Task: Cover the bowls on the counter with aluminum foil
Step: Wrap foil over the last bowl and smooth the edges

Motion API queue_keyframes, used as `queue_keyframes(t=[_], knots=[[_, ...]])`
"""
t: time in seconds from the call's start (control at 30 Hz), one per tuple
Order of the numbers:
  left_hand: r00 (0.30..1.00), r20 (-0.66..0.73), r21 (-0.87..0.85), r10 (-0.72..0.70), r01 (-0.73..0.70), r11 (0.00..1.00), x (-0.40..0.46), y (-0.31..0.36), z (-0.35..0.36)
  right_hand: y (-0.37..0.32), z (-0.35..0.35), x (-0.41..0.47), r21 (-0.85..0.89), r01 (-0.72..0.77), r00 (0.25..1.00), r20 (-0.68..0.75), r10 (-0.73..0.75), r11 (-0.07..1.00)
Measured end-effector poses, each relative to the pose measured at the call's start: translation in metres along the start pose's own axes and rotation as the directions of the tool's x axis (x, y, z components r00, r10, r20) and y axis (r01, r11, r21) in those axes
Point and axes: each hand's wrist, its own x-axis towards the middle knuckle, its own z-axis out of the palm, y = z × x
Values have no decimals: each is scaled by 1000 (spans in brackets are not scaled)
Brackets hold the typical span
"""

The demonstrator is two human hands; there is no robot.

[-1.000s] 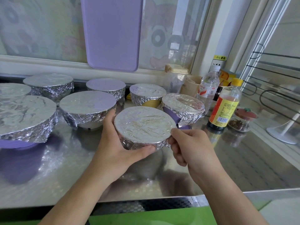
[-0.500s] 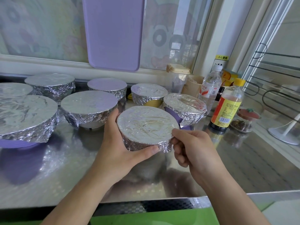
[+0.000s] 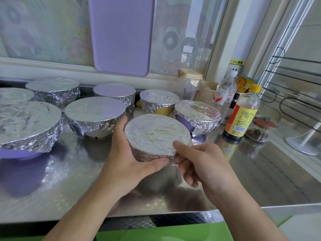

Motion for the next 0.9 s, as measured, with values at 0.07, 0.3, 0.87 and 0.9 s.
queue_keyframes(t=[0.07,0.3,0.87,0.9], knots=[[1000,5,0,5,-5,1000,0,0,1,2,3,-1,39,-60,998,31,59,997],[1000,-6,-14,-1,1,1000,1,-2,1,2,3,0,157,-116,992,69,107,981],[999,14,9,-34,34,999,2,1,-2,34,-24,4,-374,318,872,-246,-424,871],[999,12,12,-33,33,999,2,0,-2,36,-21,4,-401,314,891,-189,-413,861]])
